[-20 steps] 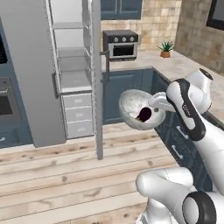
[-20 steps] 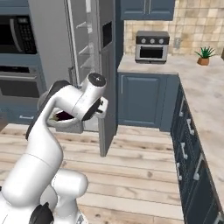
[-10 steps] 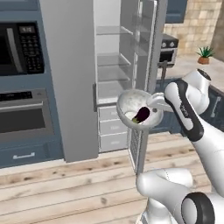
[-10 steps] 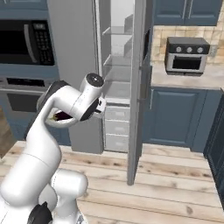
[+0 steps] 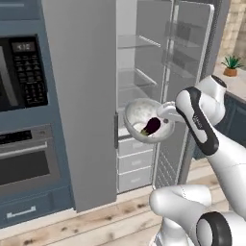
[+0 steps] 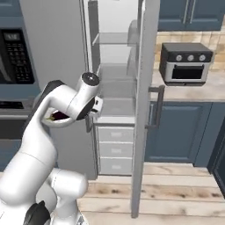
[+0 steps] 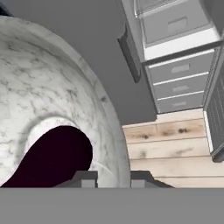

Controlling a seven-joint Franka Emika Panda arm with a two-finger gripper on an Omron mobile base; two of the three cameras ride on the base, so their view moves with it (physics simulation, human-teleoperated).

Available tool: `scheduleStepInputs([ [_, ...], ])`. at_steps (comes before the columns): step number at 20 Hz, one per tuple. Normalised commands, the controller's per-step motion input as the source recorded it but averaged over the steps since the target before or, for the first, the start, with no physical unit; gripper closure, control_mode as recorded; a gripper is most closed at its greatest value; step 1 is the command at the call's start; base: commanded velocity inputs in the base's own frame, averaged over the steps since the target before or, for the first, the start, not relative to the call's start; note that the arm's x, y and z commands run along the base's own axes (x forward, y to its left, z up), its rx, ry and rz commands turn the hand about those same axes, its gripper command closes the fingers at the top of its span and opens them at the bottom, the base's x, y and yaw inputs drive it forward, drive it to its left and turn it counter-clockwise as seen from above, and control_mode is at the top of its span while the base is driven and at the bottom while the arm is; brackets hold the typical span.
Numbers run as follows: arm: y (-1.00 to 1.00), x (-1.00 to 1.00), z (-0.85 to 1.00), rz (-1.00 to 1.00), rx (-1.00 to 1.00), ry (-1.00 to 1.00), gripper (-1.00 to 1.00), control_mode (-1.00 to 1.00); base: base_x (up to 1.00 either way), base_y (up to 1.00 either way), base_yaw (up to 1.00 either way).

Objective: Move the glass cup from next to the sink to the open cabinet. Then, move the bowl with the eggplant to the fridge to clear the area for faucet cleaning.

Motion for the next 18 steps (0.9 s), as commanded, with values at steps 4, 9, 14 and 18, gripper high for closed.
scheduleStepInputs([
  [4,0.00,0.00,0.00,0.00,0.00,0.00,1.00,1.00,0.99,0.33,-0.38],
  [9,0.00,0.00,0.00,0.00,0.00,0.00,1.00,1.00,0.92,0.76,-0.20],
  [14,0.00,0.00,0.00,0.00,0.00,0.00,1.00,1.00,0.74,0.19,-0.09],
  [18,0.00,0.00,0.00,0.00,0.00,0.00,1.00,1.00,0.51,-0.13,0.00],
])
